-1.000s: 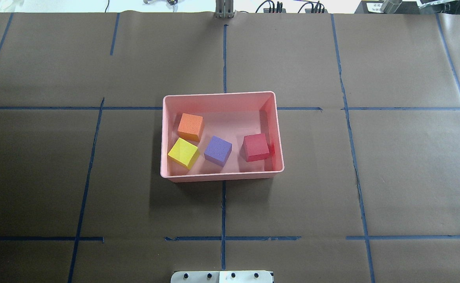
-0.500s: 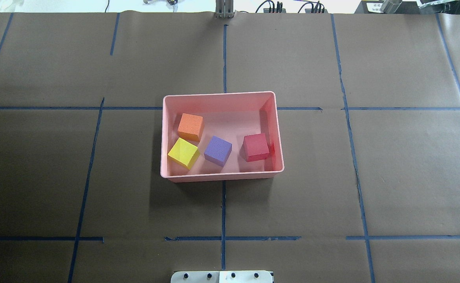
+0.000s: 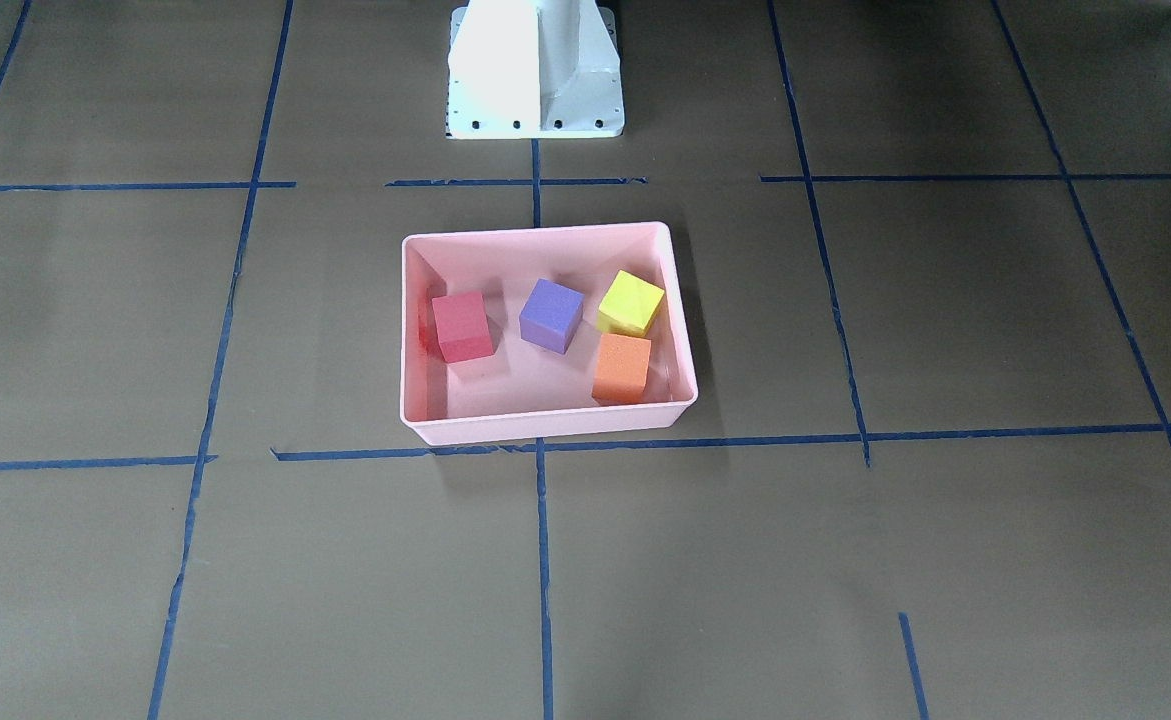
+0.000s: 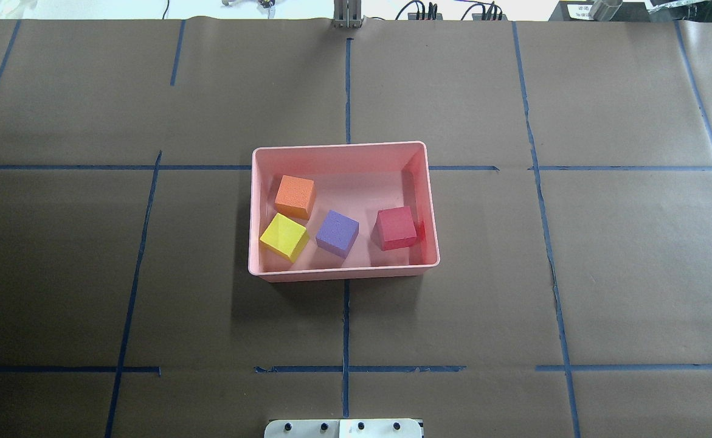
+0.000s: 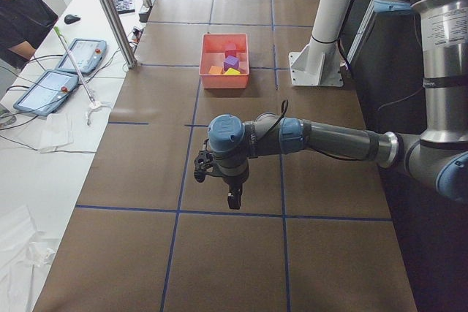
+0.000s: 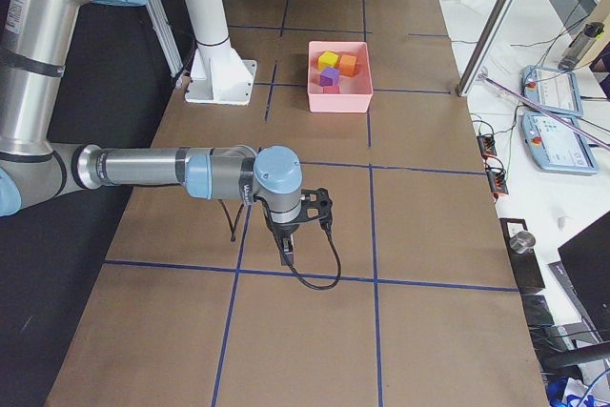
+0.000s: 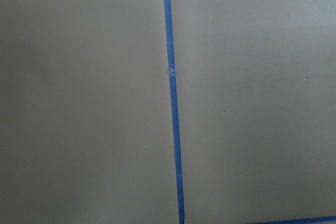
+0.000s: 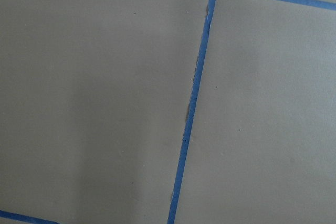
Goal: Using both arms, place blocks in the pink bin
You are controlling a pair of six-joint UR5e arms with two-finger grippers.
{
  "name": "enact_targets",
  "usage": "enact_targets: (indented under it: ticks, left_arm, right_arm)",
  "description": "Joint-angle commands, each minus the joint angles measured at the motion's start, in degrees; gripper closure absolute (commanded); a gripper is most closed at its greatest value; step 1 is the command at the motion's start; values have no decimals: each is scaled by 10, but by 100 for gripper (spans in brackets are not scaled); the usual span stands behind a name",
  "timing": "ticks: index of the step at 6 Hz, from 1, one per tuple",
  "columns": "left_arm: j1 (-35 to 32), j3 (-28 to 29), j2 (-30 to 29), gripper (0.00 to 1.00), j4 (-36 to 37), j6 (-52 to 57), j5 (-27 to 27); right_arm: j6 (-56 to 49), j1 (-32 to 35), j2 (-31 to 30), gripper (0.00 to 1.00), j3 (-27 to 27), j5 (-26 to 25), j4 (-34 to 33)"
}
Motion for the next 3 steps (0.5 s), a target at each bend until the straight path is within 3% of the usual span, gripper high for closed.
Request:
enact_targets:
  ticks: [1, 3]
  left_arm:
    - [0, 8, 19, 0, -46, -2, -1]
    - [0, 28, 10, 0, -43, -2, -2]
  right_arm:
    - [0, 0, 1, 0, -1, -1, 0]
    - [0, 0, 0, 0, -2, 0, 0]
